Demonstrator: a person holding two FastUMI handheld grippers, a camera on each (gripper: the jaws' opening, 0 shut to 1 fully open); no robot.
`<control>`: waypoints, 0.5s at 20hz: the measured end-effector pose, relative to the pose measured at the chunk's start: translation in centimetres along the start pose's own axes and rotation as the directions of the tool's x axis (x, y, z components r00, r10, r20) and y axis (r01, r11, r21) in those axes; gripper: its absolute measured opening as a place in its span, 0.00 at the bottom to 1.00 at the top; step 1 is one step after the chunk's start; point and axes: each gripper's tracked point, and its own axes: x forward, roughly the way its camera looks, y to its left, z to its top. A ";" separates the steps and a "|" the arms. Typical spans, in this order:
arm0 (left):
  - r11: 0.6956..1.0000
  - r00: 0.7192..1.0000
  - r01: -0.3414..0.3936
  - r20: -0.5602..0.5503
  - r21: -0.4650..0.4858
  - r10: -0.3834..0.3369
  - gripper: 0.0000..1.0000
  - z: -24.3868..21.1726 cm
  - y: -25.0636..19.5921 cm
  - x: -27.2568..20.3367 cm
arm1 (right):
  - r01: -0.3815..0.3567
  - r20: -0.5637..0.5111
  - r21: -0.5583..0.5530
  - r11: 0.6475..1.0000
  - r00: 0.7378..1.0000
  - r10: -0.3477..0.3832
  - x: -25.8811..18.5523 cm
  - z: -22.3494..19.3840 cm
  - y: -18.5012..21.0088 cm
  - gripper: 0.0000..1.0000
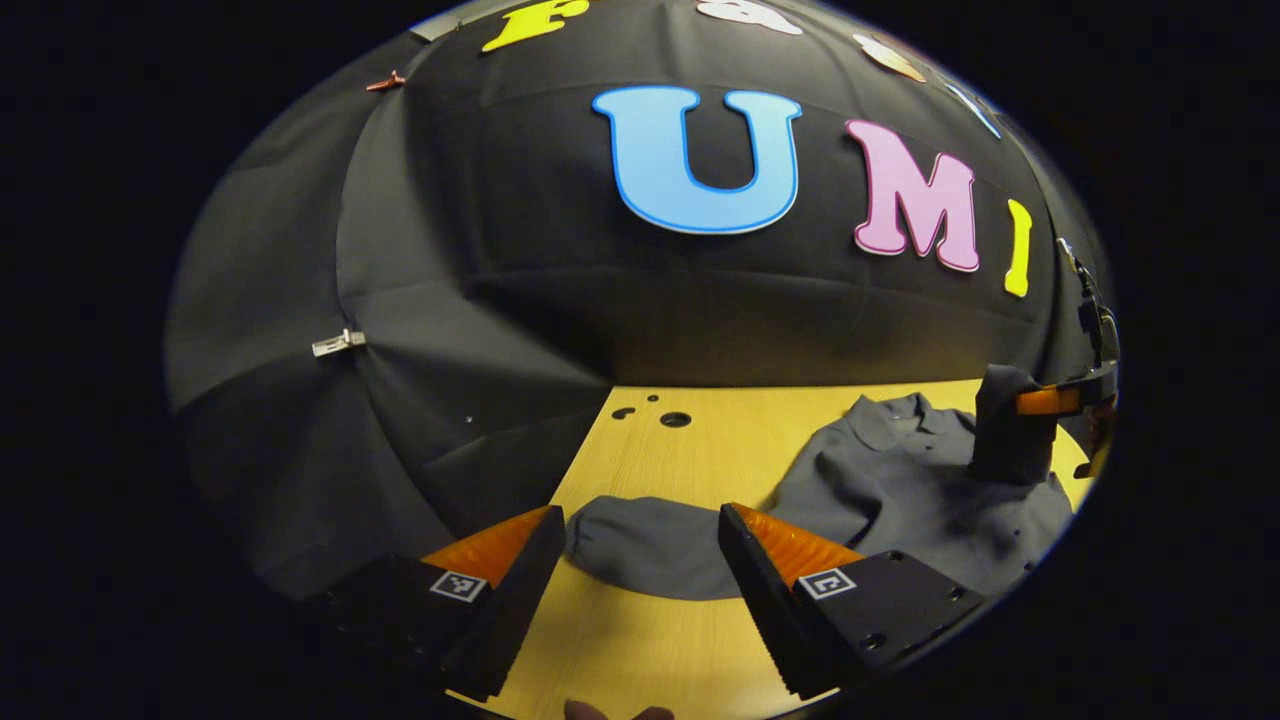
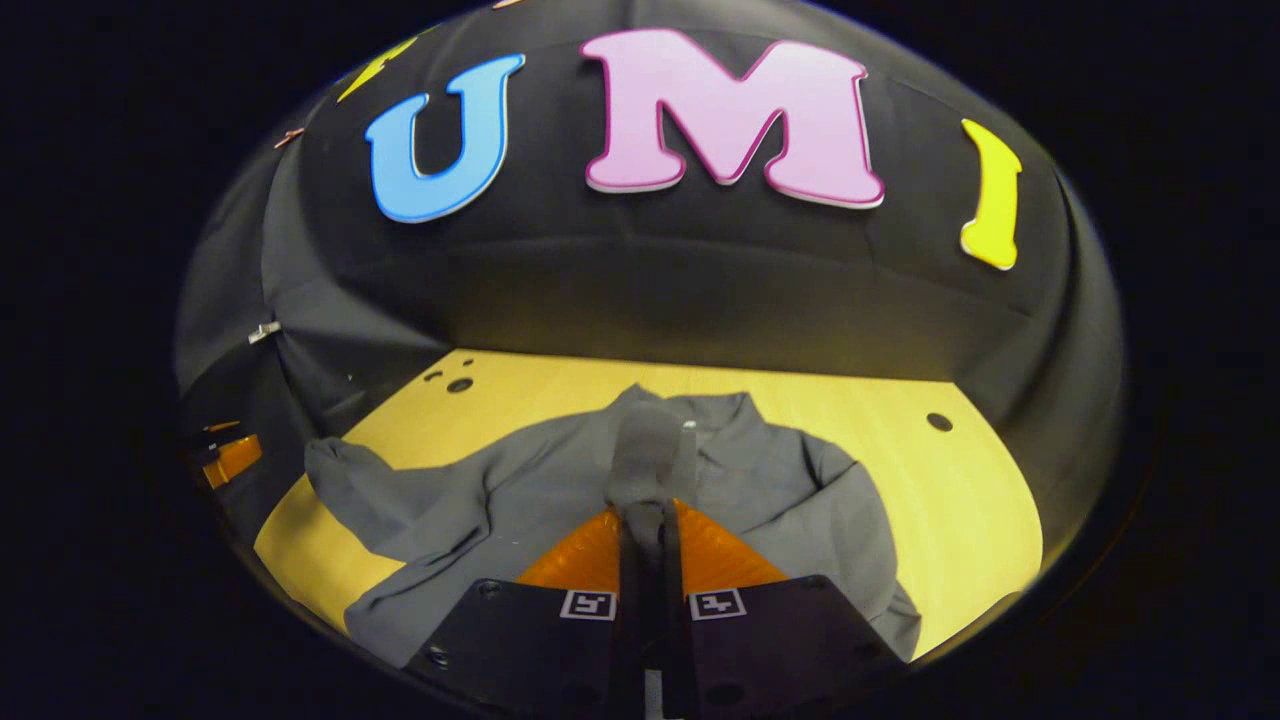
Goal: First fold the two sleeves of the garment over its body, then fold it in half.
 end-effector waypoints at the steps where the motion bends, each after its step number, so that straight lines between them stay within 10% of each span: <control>1: 1.000 1.000 0.001 -0.016 -0.001 -0.001 0.97 -0.9 0.5 1.2 | -0.006 -0.030 0.001 1.000 1.000 0.006 0.7 -1.3 0.7 0.12; 10: 1.000 0.987 0.031 -0.156 0.002 -0.030 0.98 -6.5 2.1 9.4 | -0.049 -0.223 0.040 0.998 0.973 0.057 3.4 -7.7 3.6 0.16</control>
